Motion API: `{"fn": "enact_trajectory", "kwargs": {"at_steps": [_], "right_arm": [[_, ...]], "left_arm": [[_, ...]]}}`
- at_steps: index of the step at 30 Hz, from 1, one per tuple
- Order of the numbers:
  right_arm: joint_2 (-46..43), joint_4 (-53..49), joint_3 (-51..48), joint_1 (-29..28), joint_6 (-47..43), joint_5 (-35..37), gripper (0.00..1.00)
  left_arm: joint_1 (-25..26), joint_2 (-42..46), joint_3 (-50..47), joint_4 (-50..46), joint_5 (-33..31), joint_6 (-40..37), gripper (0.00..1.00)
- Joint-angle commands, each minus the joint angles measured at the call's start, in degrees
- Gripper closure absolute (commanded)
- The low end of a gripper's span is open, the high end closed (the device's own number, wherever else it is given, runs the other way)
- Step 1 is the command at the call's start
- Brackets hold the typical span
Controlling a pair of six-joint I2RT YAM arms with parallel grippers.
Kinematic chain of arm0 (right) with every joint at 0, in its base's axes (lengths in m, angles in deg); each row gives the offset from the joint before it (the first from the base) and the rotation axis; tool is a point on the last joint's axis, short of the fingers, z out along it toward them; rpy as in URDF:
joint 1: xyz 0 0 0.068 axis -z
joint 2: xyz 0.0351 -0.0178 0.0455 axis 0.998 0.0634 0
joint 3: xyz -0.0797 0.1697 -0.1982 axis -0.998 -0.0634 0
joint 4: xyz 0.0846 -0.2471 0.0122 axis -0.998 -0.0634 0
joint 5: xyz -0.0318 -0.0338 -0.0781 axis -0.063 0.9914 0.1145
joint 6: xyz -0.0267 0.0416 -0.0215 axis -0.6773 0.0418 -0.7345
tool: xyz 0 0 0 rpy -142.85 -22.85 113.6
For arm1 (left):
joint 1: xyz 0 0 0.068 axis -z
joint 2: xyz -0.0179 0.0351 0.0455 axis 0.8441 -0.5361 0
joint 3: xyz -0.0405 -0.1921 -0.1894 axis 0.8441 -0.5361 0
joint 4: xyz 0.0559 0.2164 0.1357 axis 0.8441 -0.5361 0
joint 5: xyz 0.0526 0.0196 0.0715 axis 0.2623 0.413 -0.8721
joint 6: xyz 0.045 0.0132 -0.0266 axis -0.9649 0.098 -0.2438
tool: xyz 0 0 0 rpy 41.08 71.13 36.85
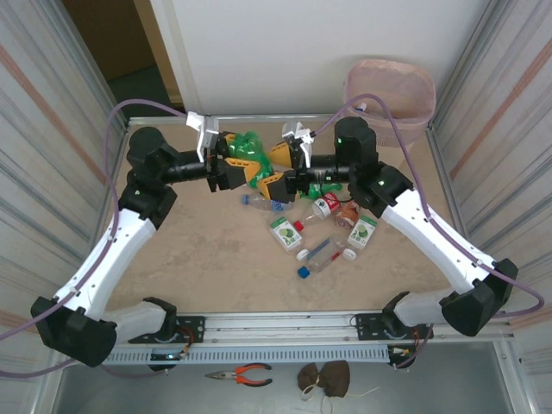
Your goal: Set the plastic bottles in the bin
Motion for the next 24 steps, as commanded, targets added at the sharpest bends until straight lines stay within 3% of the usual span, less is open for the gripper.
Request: {"fn": "enact_trajectory", "kwargs": {"at_steps": [1, 11, 18, 24], "right_arm": [[0.03, 2.26, 0.4, -1.59, -1.77, -1.99, 0.18], [-0.91, 1.98, 1.75, -3.47, -3.27, -0.16, 0.29], [-1.21, 0.95, 1.95, -3.66, -4.17, 1.54, 0.41], [-1.35, 0.55, 2.04, -3.67, -4.38, 2.58, 0.45]], "left_arm": [[1.22, 1.79, 2.46, -1.17, 2.68, -4.25, 0.51], [1.98, 1.29, 3.52, -3.02, 2.77, -5.58, 0.5], [1.99, 0.84, 3.71, -2.93, 2.86, -5.41, 0.48], [2.06, 1.36, 3.53, -3.09, 1.97, -5.39, 0.38]]}}
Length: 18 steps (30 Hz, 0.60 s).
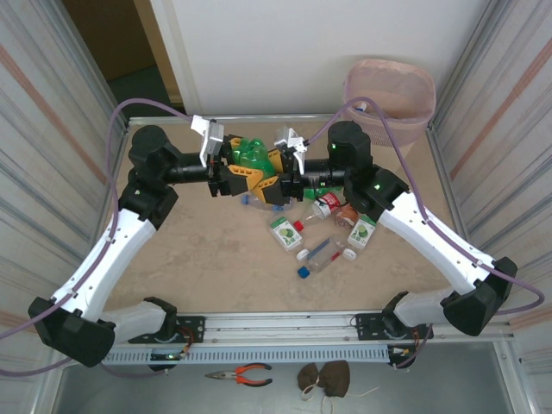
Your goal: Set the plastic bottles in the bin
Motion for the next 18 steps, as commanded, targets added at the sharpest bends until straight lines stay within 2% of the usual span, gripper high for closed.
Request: {"fn": "enact_trajectory", "kwargs": {"at_steps": [1, 6, 10, 18], "right_arm": [[-1.39, -0.49, 1.91, -0.59, -1.19, 1.57, 0.46], [-2.09, -1.16, 2.04, 0.1, -1.21, 3.66, 0.47], [-2.56, -1.94, 2.08, 1.77, -0.71, 4.86, 0.48], [-3.38, -4.54, 3.22, 9.55, 3.08, 7.71, 0.49]], "left_arm": [[0.29, 1.43, 1.7, 0.19, -0.57, -0.83, 0.36], [0.29, 3.92, 0.15, -0.31, -3.84, -2.11, 0.28], [0.29, 5.94, -1.21, -1.25, -6.41, -3.37, 0.26], [0.25, 8.26, -3.29, -3.29, -10.5, -3.82, 0.25]]}}
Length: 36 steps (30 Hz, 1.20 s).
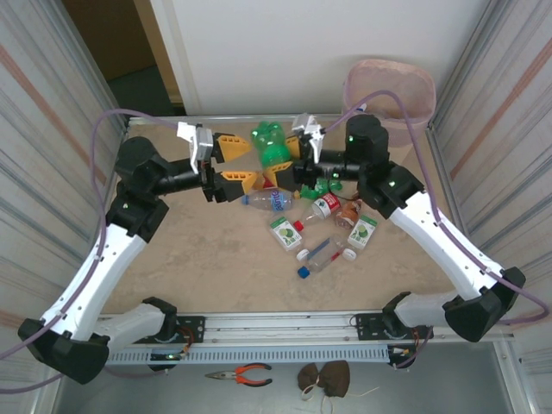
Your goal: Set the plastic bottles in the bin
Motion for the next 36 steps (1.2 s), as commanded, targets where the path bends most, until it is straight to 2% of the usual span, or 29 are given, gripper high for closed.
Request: {"fn": "enact_trajectory", "kwargs": {"at_steps": [1, 7, 12, 17, 23, 29, 36], "right_arm": [[-1.18, -2.25, 2.49, 3.84, 2.82, 3.49, 0.49], [-1.13, -3.84, 3.27, 12.82, 6.84, 6.07, 0.5], [0.61, -7.75, 5.97, 19.87, 8.49, 10.86, 0.51], [4.28, -13.3, 11.46, 27.65, 11.78, 17.74, 0.51], [10.19, -14.47, 16.84, 37.12, 17.87, 21.44, 0.52], [18.91, -18.06, 26.01, 41.72, 18.71, 22.47, 0.53], [31.39, -29.3, 41.59, 42.21, 17.08, 24.21, 0.53]], "left_arm": [[0.23, 1.85, -0.93, -0.73, -2.44, -1.51, 0.25], [0.21, 2.19, -1.48, -2.84, -4.74, -1.7, 0.25], [0.12, 2.43, -2.14, -3.84, -6.87, -1.09, 0.25], [0.12, 2.98, -2.86, -4.43, -8.74, -0.01, 0.25], [0.03, 3.23, -3.49, -4.69, -10.43, 0.93, 0.25], [-0.58, 3.24, -3.14, -5.34, -11.04, 1.99, 0.24], [-1.01, 3.62, -3.78, -5.27, -11.63, 2.51, 0.24]]}}
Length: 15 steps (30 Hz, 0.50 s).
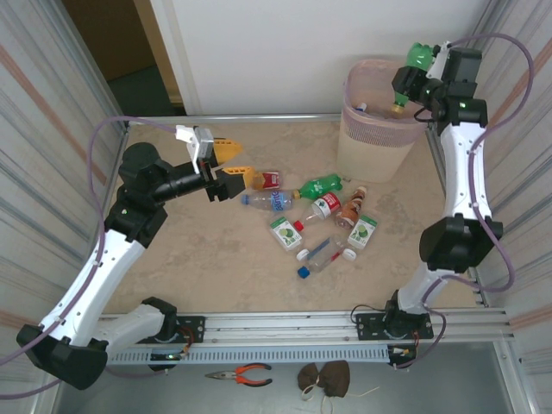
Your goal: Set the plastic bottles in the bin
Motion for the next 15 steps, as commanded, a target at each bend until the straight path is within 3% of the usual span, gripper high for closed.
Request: {"fn": "enact_trajectory", "kwargs": {"at_steps": [1, 7, 15], "right_arm": [[4.94, -8.43, 7.07, -0.06, -0.49, 2.14, 0.53], [14.13, -19.1, 17.69, -0.22, -2.14, 3.94, 0.54], [20.59, -26.85, 20.52, -1.26, -4.74, 6.71, 0.54]], "left_arm": [[-0.5, 1.79, -1.04, 0.37, -0.9, 0.93, 0.24], [-0.81, 1.78, -1.23, 0.16, -0.82, 1.17, 0.23], [-1.15, 1.53, -1.8, 0.11, -1.01, 1.36, 0.23]]}}
